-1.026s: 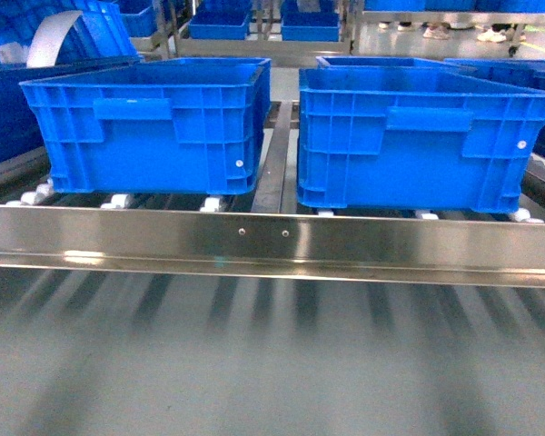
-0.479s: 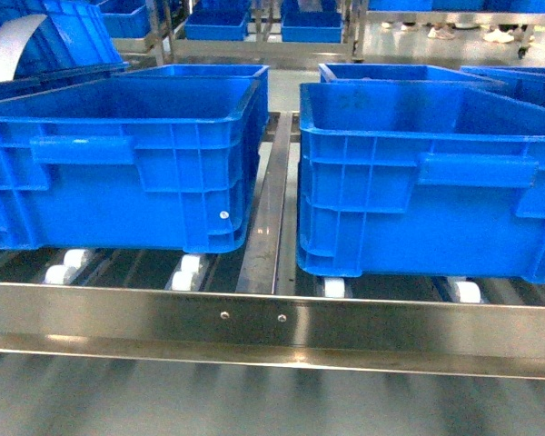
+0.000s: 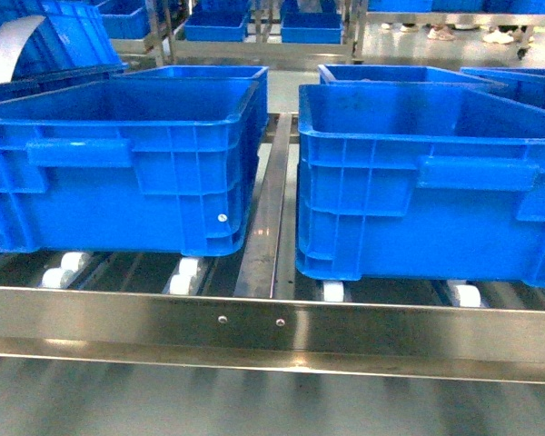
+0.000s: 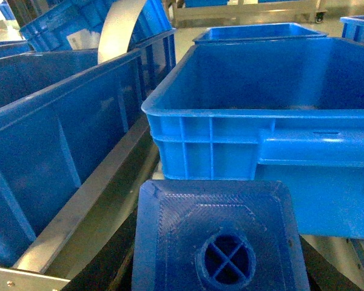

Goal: Sort blue parts and orange caps into right shelf containers

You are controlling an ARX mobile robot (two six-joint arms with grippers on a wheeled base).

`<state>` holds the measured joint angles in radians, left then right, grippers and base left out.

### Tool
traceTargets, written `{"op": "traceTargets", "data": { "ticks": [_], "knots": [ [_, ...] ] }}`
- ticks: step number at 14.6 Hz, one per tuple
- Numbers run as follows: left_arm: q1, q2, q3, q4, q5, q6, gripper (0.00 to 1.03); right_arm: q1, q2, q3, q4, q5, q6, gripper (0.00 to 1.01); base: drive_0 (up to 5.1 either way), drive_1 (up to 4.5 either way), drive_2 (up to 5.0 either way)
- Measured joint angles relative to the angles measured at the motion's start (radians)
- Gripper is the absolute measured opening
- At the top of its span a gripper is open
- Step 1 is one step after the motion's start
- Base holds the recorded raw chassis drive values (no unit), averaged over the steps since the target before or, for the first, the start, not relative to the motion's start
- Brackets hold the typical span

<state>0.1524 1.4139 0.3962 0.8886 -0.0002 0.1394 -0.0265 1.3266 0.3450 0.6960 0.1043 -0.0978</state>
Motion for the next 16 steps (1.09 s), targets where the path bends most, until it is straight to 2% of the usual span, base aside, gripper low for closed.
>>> {"op": "traceTargets", "data": {
  "ticks": [16],
  "knots": [
    [0.0,0.0,0.0,0.0,0.0,0.0,0.44,0.0,0.0,0.0,0.0,0.0,0.0,0.44,0.0,0.0,0.0]
  ]
}}
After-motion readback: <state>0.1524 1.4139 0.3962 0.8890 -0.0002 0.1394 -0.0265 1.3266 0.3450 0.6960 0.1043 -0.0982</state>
